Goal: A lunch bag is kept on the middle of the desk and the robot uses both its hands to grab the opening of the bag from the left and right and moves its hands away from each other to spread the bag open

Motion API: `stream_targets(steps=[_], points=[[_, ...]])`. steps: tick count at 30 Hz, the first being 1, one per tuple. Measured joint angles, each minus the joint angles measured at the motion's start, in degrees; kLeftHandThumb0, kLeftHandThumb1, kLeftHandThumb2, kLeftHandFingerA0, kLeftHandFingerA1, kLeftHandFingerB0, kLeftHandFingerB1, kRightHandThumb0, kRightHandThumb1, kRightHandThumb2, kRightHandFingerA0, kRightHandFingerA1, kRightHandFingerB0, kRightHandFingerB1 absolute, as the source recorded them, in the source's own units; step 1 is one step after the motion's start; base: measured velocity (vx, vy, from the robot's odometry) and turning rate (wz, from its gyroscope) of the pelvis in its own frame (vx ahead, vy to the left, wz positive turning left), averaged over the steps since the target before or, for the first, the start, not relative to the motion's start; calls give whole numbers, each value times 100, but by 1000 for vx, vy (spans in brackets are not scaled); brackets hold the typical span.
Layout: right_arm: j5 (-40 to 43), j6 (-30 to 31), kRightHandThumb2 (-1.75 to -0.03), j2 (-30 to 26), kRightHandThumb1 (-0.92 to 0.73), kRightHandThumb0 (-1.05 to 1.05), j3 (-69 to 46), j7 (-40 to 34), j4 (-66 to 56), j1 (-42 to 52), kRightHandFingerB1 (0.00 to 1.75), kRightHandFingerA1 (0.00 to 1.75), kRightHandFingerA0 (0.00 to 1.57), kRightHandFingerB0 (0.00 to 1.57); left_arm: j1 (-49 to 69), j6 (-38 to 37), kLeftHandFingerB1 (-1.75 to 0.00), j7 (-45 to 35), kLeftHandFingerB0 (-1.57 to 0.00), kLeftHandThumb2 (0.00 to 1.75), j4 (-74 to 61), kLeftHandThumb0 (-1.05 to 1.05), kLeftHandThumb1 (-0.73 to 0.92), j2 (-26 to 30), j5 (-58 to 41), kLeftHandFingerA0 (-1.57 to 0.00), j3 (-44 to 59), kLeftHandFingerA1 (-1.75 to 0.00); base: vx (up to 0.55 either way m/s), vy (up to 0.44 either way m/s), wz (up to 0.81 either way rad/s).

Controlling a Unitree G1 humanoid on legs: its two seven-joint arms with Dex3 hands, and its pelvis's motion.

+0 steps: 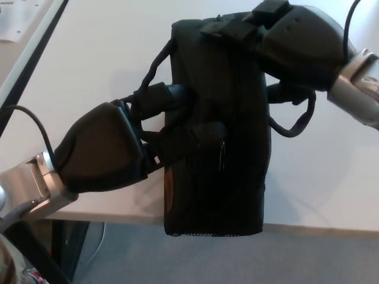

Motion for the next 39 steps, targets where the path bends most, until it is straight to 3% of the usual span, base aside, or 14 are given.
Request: stream_targets(steps=[1, 12, 15, 17, 19, 21, 22, 30, 32, 33, 34, 35, 37, 39], points=[[-2, 0, -72, -17, -43, -57, -3, 9, -17, 14, 30, 47, 31, 6, -4, 4, -53, 24, -18, 94, 0, 2, 36, 12, 9, -30, -1, -59, 0, 0, 0], [-11, -29, -57, -235, -56, -48, -73, 211, -321, 284, 26, 38, 34, 7, -13, 53, -66, 396, -52, 94, 72, 3, 36, 107, 64, -34, -1, -61, 0, 0, 0], [-1, -45, -57, -264, -56, -50, -106, 249, -376, 345, 26, 37, 33, 6, -2, 108, -46, 474, -66, 67, 89, 5, 49, 116, 113, -45, -8, -43, 0, 0, 0], [-2, -44, -57, -266, -57, -51, -118, 276, -417, 366, 26, 38, 33, 7, 11, 161, -67, 519, -53, 93, 101, 2, 35, 115, 144, -35, -30, -61, 0, 0, 0], [-2, -40, -75, -259, -45, -58, -133, 307, -464, 383, 31, 49, 29, 7, 9, 206, -46, 596, -63, 62, 183, 1, 52, 78, 171, -43, -83, -43, 0, 0, 0], [-2, -18, -75, -204, -45, -57, -144, 308, -475, 387, 30, 48, 30, 7, 5, 251, -66, 681, -51, 94, 283, 1, 36, 2, 181, -32, -138, -59, 0, 0, 0], [-2, -4, -75, -177, -45, -57, -154, 308, -477, 388, 31, 48, 30, 6, -1, 271, -45, 707, -64, 67, 310, 1, 52, -28, 185, -43, -154, -43, 0, 0, 0], [57, 139, -57, 238, -55, -48, -416, 303, -323, 389, 29, 40, 42, 25, -113, 629, -54, 1039, -80, 56, 489, -13, 53, -415, 228, -50, -194, -46, 0, 0, 0], [84, 148, -76, 316, -42, -53, -494, 294, -271, 389, 46, 53, 45, 34, -163, 670, -71, 1158, -91, 54, 542, -19, 51, -430, 236, -65, -216, -54, 0, 0, 0], [100, 146, -55, 353, -52, -43, -520, 283, -249, 389, 59, 94, 76, 71, -203, 675, -81, 1231, -95, 56, 573, -21, 49, -435, 239, -95, -228, -138, 0, 0, 0], [132, 140, -85, 396, -43, -40, -554, 261, -215, 389, 85, 106, 83, 78, -252, 675, -90, 1328, -97, 55, 622, -19, 50, -440, 238, -101, -242, -155, 0, 0, 0], [165, 133, -58, 447, -53, -34, -592, 225, -175, 388, 101, 140, 82, 83, -286, 674, -101, 1423, -97, 67, 676, -15, 44, -444, 234, -105, -254, -159, 0, 0, 0], [198, 118, -59, 491, -56, -29, -629, 152, -125, 386, 131, 158, 81, 73, -302, 670, -112, 1518, -98, 79, 739, -11, 36, -446, 210, -100, -270, -160, 0, 0, 0], [211, 77, -58, 528, -58, -25, -656, 18, -69, 385, 123, 159, 75, 73, -301, 662, -123, 1579, -97, 90, 831, -9, 32, -446, 167, -99, -292, -161, 0, 0, 0]])
